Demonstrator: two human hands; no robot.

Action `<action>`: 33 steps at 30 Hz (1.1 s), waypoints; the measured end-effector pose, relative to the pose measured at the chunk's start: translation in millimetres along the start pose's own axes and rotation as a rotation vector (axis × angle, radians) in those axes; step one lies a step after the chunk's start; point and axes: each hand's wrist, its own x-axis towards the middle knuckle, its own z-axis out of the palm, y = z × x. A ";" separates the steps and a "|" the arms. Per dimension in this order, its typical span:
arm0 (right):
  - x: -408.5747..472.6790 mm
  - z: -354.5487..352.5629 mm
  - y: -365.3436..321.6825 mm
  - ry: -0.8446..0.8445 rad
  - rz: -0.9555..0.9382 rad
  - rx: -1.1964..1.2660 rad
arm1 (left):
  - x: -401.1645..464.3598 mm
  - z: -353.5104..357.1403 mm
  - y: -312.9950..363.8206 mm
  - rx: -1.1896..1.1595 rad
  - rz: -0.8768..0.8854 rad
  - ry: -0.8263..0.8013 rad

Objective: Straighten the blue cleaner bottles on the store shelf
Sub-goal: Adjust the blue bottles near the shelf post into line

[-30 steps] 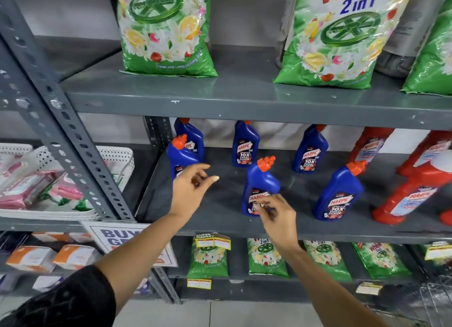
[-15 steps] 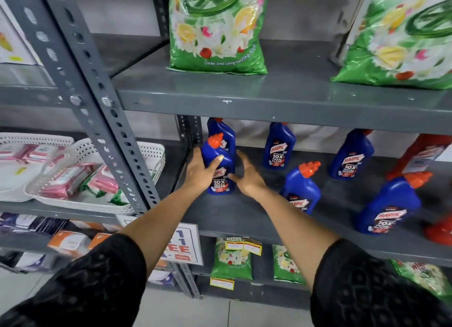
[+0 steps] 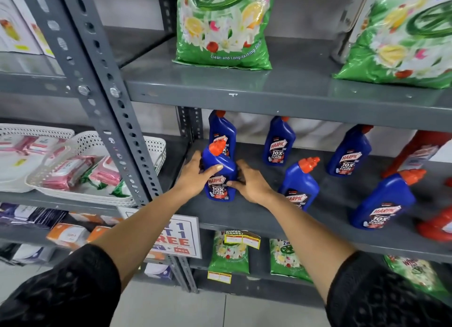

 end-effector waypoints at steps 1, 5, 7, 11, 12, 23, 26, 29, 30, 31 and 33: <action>-3.4 0.1 -0.7 -0.002 -0.006 -0.005 | -3.7 -0.8 -0.6 -0.011 0.001 -0.009; -11.6 2.1 -1.7 -0.012 -0.016 -0.020 | -14.4 -3.2 -1.1 -0.024 0.013 -0.025; -14.7 3.2 -1.8 -0.018 -0.020 -0.028 | -19.0 -4.3 -1.0 -0.019 0.027 -0.031; -18.5 4.4 -2.3 -0.021 -0.025 -0.035 | -24.4 -4.4 0.2 -0.030 0.040 -0.037; -19.5 4.5 -3.1 -0.019 -0.024 -0.042 | -25.5 -4.8 0.4 -0.035 0.042 -0.038; -22.8 8.5 -1.3 0.001 -0.009 -0.066 | -34.8 -4.3 3.8 -0.062 0.032 -0.020; -24.5 9.3 -2.4 0.007 -0.010 -0.068 | -36.1 -4.0 5.5 -0.066 0.029 -0.019; -25.3 9.0 -3.1 0.016 -0.020 -0.065 | -36.4 -4.2 6.2 -0.070 0.027 -0.020; -25.5 9.3 -2.5 0.021 -0.023 -0.064 | -36.6 -4.0 6.2 -0.069 0.026 -0.019; -25.7 9.8 -2.0 0.025 -0.023 -0.062 | -37.1 -3.9 6.5 -0.072 0.024 -0.015; -26.5 11.1 -0.9 0.034 -0.025 -0.057 | -37.6 -3.7 6.6 -0.077 0.015 -0.003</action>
